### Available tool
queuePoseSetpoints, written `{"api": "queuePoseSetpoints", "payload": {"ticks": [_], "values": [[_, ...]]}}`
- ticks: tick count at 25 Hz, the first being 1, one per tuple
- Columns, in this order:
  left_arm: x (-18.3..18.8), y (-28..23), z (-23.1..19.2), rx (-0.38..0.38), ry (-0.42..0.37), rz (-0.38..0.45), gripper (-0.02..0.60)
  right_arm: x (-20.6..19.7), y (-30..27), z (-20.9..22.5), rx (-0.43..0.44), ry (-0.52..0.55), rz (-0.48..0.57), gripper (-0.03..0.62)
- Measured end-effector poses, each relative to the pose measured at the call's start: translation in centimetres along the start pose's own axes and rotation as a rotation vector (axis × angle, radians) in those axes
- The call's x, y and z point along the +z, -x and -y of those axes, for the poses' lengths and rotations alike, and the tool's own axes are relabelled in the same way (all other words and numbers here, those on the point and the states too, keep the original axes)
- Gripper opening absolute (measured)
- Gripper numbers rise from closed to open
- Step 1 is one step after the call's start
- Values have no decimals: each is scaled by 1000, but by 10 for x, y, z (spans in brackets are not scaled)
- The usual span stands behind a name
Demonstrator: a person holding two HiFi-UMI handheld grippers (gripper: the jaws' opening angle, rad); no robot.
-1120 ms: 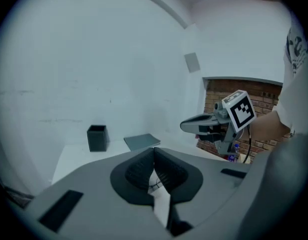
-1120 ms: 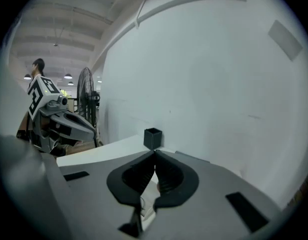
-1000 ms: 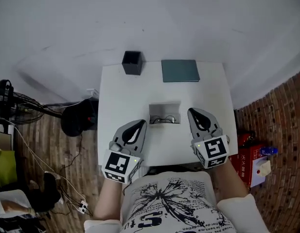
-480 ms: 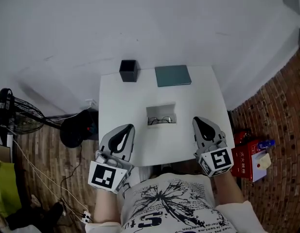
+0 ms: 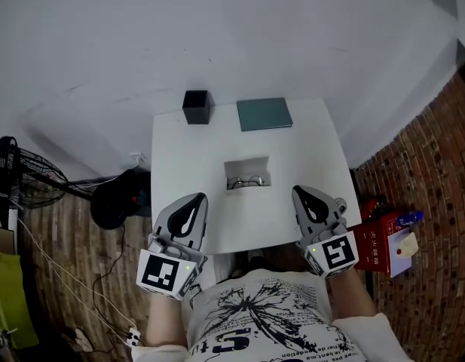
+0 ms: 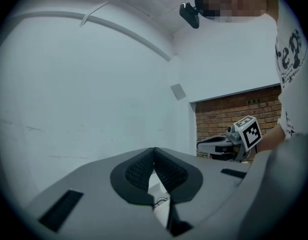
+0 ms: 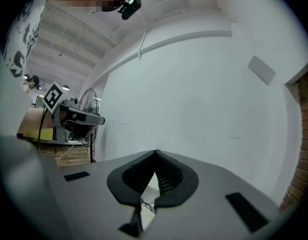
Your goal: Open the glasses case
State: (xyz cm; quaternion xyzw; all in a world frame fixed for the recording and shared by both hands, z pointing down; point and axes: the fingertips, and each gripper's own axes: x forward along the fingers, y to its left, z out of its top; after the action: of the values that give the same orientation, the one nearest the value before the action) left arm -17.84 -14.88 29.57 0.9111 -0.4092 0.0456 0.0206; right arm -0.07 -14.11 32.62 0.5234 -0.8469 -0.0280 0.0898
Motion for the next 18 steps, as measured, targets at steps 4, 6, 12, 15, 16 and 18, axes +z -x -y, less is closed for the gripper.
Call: {"api": "queuePoseSetpoints", "payload": {"ticks": [4,6,12,15,16,18], "values": [[-2,-2,6,-13,-1,-10,14,0,0,-4,-5,1,-1,11],[-3,-3,8,-19,-4,-15,14,2,0,-4,-10,-11,4,11],[-2,-9,11,-24,-4,-25,14,8,-2,-2,-13,-21,25,11],[-1,-10,12,-29,-5,-29,14,8,-3,-1,-15,-19,24,12],[-1,-11,12,-30,-6,-30,14,8,-4,0,-17,-20,23,11],[0,-13,12,-30,-7,-31,14,6,-5,1,-19,-30,25,11]]}}
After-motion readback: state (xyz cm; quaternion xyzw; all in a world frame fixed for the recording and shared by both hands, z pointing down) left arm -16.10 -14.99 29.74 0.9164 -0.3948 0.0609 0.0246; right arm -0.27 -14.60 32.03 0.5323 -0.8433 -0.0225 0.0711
